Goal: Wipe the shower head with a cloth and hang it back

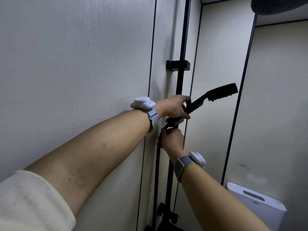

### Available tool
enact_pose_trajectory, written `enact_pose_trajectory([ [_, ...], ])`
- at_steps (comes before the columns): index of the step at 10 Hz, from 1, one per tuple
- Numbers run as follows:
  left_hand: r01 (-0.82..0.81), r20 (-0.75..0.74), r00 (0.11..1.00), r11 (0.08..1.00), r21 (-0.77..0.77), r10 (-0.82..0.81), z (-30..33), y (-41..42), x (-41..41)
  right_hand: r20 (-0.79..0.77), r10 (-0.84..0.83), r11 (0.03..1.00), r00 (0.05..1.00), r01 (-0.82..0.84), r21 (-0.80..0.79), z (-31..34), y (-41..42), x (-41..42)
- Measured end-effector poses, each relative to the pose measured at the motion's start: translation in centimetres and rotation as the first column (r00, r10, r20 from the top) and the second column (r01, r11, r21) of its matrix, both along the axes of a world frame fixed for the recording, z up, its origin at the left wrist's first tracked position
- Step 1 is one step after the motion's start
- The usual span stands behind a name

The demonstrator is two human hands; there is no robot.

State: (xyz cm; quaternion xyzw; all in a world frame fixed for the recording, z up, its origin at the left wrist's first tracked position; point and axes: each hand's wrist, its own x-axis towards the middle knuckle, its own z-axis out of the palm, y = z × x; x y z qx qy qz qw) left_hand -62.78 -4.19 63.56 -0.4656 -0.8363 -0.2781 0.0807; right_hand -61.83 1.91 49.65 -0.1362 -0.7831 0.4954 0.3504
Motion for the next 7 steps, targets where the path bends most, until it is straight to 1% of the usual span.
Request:
enact_pose_trajectory([
  [2,0.005,-0.016,1.000,0.999,0.034,-0.004,-0.8,-0.7,-0.5,0.047,-0.046,0.983,0.998,0.037,0.180,-0.7,0.0,0.2],
  [3,-0.011,-0.067,0.998,0.999,0.038,0.014,-1.3,-0.2,-0.3,0.079,-0.011,0.980,0.997,-0.005,0.200,-1.1,0.5,1.3],
  [4,-0.052,-0.132,0.990,0.998,0.039,0.057,-2.3,0.4,0.2,0.115,0.003,0.984,0.993,-0.024,0.176,-1.7,1.6,3.0],
  [5,-0.110,-0.127,0.985,0.992,0.061,0.117,-3.5,0.8,1.3,0.115,-0.053,0.983,0.992,0.032,0.184,-2.3,3.6,6.2],
  [6,-0.181,-0.132,0.968,0.958,0.223,0.214,-4.8,0.9,3.2,0.103,-0.071,0.990,0.992,0.058,0.125,-3.1,6.5,9.9],
  [7,-0.182,-0.192,0.927,0.835,0.520,0.322,-8.3,0.2,6.9,0.127,-0.095,0.991,0.987,0.082,0.102,-3.7,9.4,15.6],
])
